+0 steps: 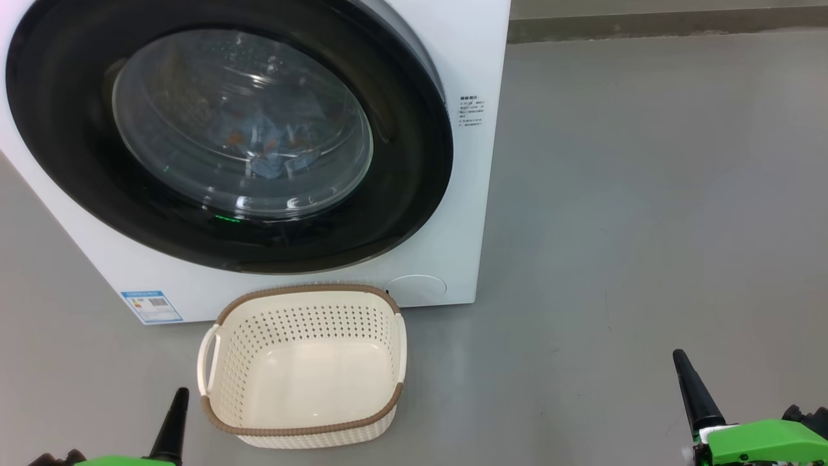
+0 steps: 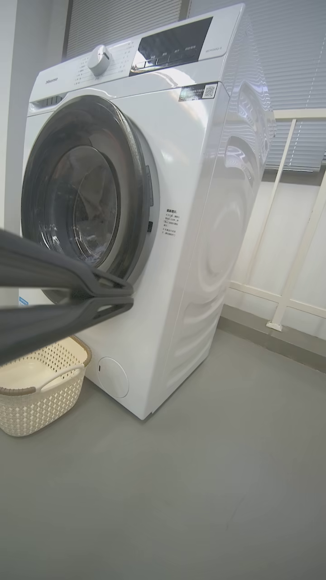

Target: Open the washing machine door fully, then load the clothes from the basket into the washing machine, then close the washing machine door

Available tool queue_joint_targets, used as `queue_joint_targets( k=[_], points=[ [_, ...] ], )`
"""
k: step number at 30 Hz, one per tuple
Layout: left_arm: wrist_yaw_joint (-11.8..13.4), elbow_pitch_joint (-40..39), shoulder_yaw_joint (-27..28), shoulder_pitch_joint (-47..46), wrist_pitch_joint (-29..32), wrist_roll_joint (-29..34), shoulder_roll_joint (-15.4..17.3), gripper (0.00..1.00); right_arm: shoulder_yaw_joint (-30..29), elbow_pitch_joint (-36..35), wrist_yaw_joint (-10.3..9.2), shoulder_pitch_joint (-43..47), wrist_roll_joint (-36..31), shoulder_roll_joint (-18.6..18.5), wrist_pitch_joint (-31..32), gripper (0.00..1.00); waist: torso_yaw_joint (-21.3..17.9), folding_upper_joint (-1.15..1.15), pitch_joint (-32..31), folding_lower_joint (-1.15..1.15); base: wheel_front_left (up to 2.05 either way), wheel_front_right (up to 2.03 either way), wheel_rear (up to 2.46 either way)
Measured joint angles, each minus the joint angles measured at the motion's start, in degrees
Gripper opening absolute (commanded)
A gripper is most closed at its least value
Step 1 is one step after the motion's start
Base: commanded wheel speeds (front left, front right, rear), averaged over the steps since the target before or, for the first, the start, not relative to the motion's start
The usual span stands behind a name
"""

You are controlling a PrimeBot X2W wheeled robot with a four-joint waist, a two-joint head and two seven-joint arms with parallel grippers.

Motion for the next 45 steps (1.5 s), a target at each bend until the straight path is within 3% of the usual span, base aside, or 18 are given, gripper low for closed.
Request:
queue_joint_targets(
  k=[27, 45],
  points=[
    [0.00, -0.71, 1.76, -2.14, 4.46, -15.04, -1.53, 0.00, -2.25, -1.66, -0.43, -1.11, 14.39, 1.66, 4.31, 0.00, 0.04, 0.00, -0.34, 0.00, 0.00, 0.00, 0.00],
    [0.00, -0.75, 1.81, -2.22, 4.55, -15.34, -1.59, 0.00, -2.35, -1.72, -0.43, -1.11, 15.16, 1.79, 4.31, 0.00, 0.04, 0.00, -0.34, 0.00, 0.00, 0.00, 0.00]
  ],
)
